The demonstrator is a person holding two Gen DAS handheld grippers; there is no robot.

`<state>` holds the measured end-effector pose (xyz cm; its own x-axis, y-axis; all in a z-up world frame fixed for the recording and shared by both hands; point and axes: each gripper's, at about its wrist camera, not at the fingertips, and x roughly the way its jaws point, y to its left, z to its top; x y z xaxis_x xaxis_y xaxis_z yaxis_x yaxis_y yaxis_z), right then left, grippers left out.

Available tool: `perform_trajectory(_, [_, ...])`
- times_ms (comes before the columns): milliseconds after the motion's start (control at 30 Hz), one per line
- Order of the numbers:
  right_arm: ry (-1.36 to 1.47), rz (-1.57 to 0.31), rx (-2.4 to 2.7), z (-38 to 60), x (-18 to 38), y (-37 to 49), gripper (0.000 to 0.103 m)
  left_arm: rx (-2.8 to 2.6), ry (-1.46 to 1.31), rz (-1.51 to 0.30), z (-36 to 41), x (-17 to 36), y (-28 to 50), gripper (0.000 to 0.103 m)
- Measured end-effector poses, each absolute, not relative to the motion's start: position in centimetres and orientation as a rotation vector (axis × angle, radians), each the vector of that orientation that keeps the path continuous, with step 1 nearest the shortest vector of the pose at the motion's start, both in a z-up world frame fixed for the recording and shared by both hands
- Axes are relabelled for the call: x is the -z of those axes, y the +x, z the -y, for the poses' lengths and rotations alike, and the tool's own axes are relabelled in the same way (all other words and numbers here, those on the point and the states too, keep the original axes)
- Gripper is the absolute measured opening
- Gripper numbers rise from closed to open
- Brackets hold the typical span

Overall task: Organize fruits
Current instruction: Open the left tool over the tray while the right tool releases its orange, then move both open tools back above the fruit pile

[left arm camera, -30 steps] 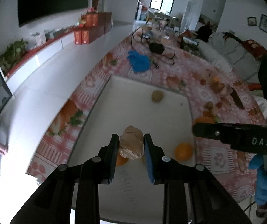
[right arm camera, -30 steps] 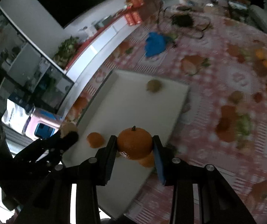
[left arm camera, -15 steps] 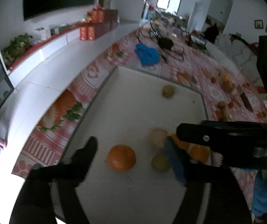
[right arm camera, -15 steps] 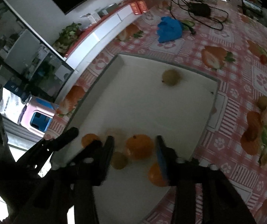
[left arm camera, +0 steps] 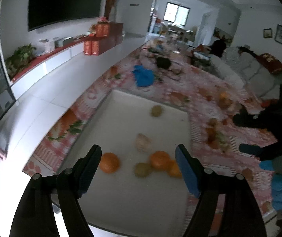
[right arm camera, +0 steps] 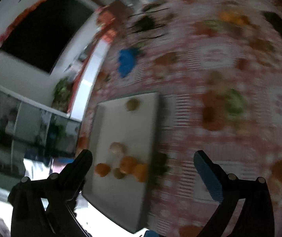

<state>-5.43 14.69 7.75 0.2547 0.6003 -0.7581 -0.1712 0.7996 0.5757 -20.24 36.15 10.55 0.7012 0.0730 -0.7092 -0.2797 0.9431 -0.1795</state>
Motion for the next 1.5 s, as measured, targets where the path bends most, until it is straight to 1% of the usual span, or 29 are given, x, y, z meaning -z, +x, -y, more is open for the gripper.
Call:
perform_trajectory(200, [0.453, -1.198, -0.408, -8.7, -6.9, -6.3, 0.103, -0.076, -0.374, -0.773, -30.1, -10.9, -20.7, 0.081])
perform_trajectory(333, [0.327, -1.163, -0.242, -5.6, -5.6, -8.2, 0.103, -0.059, -0.402, -0.784, -25.7, -9.7, -20.5, 0.081])
perform_trajectory(433, [0.225, -1.161, -0.143, -3.5, -3.8, -9.4, 0.103, -0.036, -0.407, -0.826, -22.6, -8.4, -20.0, 0.081])
perform_trajectory(567, [0.214, -1.201, -0.089, -0.5, -1.7, -10.2, 0.103, -0.042, -0.412, -0.844, -19.5, -7.9, -19.3, 0.081])
perform_trajectory(633, [0.226, -1.23, -0.061, 0.5, -0.9, -10.1, 0.103, -0.061, -0.421, -0.823, -18.9, -8.3, -19.2, 0.081])
perform_trajectory(767, [0.188, -1.215, -0.05, 0.7, -0.8, -10.5, 0.103, -0.073, -0.448, -0.759, -17.4, -9.6, -18.4, 0.082])
perform_trajectory(967, [0.062, -1.248, -0.026, -0.7, -0.2, -10.5, 0.103, -0.052, -0.458, -0.705, -15.9, -11.0, -17.3, 0.082])
perform_trajectory(1167, [0.07, -1.292, -0.017, -0.6, -0.1, -9.9, 0.103, -0.017, -0.473, -0.686, -14.6, -10.5, -17.1, 0.083])
perform_trajectory(1333, [0.017, -1.332, 0.014, -1.6, 0.3, -9.1, 0.103, 0.001, -0.478, -0.675, -13.8, -10.6, -17.0, 0.084])
perform_trajectory(1500, [0.021, -1.307, 0.017, -1.7, 0.2, -9.0, 0.103, 0.002, -0.508, -0.659, -14.1, -10.5, -17.2, 0.084])
